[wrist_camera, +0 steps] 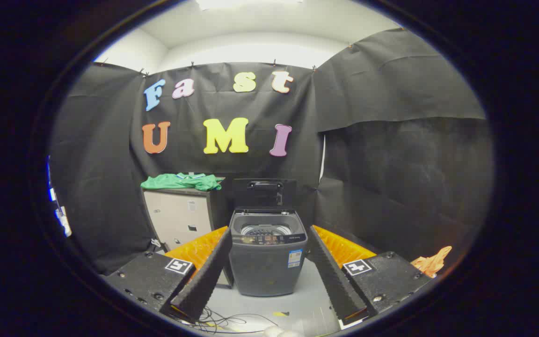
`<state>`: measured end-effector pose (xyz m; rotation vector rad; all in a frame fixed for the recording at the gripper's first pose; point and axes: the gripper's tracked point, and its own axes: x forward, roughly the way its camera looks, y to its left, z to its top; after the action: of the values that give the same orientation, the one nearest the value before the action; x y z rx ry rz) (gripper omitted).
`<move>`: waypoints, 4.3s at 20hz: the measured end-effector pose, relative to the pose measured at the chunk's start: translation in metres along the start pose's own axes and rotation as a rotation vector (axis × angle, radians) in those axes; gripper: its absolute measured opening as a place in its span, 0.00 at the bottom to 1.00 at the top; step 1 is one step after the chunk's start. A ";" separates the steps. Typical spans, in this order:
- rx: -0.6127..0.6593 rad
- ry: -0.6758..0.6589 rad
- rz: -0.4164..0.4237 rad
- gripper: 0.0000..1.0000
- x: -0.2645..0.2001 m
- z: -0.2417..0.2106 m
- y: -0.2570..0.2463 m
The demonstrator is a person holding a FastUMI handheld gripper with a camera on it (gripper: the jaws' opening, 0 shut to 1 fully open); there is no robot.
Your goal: Put the clothes into the washing machine and then close the washing machine lid.
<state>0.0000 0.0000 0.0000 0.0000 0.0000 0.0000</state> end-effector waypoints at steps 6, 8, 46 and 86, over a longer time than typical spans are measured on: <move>-0.012 -0.003 0.008 1.00 0.000 0.004 0.009; -0.017 -0.002 0.008 1.00 0.002 0.004 0.010; 0.112 -0.023 0.184 1.00 0.406 0.227 0.193; -0.075 0.518 0.271 1.00 0.560 0.025 0.467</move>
<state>0.5598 0.4665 0.0249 -0.0748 0.5182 0.2707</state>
